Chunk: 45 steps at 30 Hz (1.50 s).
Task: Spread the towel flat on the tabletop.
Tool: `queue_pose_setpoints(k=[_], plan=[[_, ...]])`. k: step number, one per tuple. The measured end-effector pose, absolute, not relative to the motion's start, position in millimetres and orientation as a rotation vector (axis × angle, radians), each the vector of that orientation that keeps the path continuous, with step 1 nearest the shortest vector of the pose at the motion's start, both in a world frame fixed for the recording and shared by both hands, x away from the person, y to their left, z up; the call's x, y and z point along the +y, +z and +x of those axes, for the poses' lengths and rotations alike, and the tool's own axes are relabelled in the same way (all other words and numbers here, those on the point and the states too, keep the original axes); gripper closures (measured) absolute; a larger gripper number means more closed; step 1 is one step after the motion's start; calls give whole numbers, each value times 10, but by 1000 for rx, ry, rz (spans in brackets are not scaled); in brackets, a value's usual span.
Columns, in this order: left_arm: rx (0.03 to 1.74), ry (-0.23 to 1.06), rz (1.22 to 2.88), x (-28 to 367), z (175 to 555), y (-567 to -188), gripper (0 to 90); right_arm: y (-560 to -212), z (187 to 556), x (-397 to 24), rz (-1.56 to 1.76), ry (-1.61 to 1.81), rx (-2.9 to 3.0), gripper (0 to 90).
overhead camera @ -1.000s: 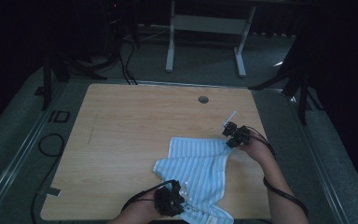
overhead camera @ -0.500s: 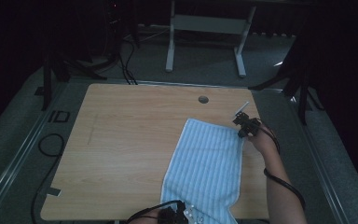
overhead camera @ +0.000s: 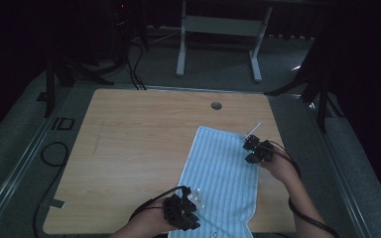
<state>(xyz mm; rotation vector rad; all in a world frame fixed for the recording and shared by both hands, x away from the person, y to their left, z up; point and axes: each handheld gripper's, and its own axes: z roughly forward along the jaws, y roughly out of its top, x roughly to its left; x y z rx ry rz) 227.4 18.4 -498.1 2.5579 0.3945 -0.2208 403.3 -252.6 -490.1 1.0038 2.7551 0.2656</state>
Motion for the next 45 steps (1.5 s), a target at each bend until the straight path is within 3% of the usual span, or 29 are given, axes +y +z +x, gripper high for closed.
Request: queue_pose_setpoints(k=[3, 8, 30, 36, 39, 45], plan=[[385, -227, 2592, 138, 2270, -5099, 801, -4940, 3788, -2557, 1007, 344, 2753, 885], [385, -241, 2613, 83, 2276, -5205, 816, -5108, 3711, -2572, 999, 287, 2785, 884], [436, -256, 2601, 126, 2395, -5252, 753, -5163, 4407, -2383, 1126, 231, 2718, 854], [535, -119, 2558, 269, 2640, -5117, 783, -5026, 4125, -2323, 1051, 343, 2734, 854], [592, -49, 2570, 300, 2804, -5143, 795, -5002, 3816, -2360, 1026, 406, 2746, 846], [632, -31, 2565, 263, 2912, -5195, 794, -5134, 3487, -2486, 1024, 399, 2758, 831]])
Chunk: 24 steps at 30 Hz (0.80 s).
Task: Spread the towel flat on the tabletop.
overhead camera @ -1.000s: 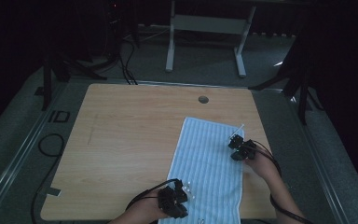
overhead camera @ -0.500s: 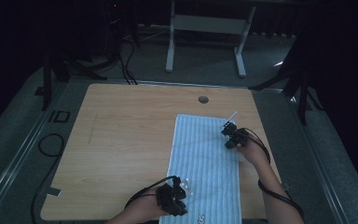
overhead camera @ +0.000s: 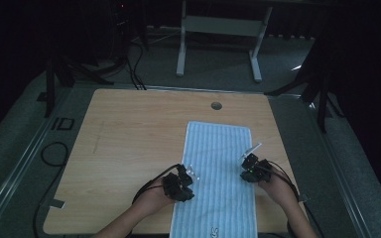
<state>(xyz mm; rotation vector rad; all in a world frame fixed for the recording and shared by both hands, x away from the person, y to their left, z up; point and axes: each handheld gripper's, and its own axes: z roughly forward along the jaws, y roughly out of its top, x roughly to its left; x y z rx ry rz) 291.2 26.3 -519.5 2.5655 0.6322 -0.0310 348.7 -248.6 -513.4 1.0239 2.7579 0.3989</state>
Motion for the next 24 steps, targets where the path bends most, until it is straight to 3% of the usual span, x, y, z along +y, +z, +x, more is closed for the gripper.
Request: queue_pose_setpoints(k=[9, 19, 24], plan=[[667, -50, 2579, 273, 2993, -5299, 794, -5213, 3423, -2570, 1091, 430, 2744, 832], [732, -95, 2534, 377, 3158, -5315, 793, -5208, 3651, -2451, 1085, 395, 2735, 813], [752, -48, 2550, 415, 3252, -5300, 790, -5206, 3827, -2389, 1091, 386, 2728, 807]])
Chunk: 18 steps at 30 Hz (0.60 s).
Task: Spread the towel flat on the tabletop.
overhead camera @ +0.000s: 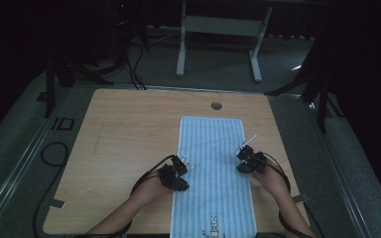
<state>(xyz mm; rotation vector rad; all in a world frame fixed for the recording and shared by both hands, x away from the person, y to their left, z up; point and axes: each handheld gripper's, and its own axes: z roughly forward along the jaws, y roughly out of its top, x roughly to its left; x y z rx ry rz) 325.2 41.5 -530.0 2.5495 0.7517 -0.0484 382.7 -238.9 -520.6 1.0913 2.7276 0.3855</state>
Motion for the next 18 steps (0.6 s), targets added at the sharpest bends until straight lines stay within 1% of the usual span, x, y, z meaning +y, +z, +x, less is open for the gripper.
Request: queue_pose_setpoints(k=[1, 2, 3, 4, 11, 12, 18], plan=[[752, -48, 2550, 415, 3252, -5300, 788, -5206, 3827, -2389, 1091, 386, 2728, 807], [750, -11, 2570, 416, 3277, -5286, 775, -5203, 3896, -2355, 1094, 371, 2727, 804], [750, -11, 2570, 416, 3277, -5286, 774, -5203, 3896, -2355, 1094, 371, 2727, 804], [742, 18, 2595, 427, 3320, -5274, 774, -5201, 3970, -2315, 1096, 359, 2725, 804], [792, 47, 2598, 482, 3473, -5268, 775, -5200, 4171, -2214, 1121, 350, 2708, 790], [798, 67, 2606, 495, 3510, -5264, 774, -5202, 4228, -2201, 1138, 363, 2702, 789], [825, 110, 2609, 517, 3618, -5262, 774, -5204, 4340, -2181, 1162, 385, 2701, 790]])
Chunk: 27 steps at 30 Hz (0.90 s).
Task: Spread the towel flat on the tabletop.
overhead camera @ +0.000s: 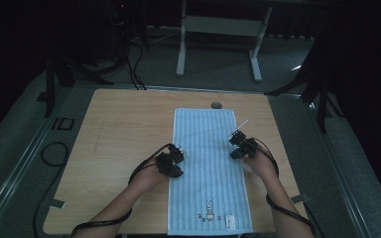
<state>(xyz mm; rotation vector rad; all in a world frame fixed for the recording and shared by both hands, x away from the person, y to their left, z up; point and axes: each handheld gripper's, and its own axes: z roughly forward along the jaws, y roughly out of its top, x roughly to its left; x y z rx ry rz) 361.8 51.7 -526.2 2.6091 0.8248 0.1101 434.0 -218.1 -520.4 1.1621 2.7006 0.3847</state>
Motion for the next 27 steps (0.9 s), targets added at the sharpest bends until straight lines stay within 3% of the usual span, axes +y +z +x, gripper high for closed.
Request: queue_pose_setpoints(k=[8, 20, 27], plan=[[835, 109, 2559, 558, 3610, -5176, 730, -5163, 4370, -2110, 1203, 421, 2663, 750], [754, 13, 2576, 544, 3286, -5285, 693, -5201, 3435, -2045, 975, 612, 2738, 756], [737, 46, 2589, 539, 3247, -5285, 700, -5279, 3267, -2173, 992, 641, 2731, 742]])
